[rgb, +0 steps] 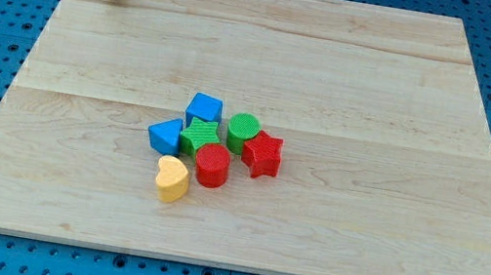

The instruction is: Move the arm left to the blue triangle

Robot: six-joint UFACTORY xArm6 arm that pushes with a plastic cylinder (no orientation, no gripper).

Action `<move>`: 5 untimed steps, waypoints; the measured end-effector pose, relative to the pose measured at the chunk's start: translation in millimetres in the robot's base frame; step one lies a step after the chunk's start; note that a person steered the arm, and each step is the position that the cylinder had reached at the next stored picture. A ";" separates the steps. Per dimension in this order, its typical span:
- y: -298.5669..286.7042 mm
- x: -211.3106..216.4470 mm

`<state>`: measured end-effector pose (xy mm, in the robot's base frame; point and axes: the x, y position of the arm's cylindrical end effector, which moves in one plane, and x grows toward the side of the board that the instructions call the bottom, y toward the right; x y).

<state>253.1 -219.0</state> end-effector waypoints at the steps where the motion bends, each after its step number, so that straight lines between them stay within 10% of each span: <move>1: -1.3 20.9; 5: 2.1 38.0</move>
<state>291.1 -216.9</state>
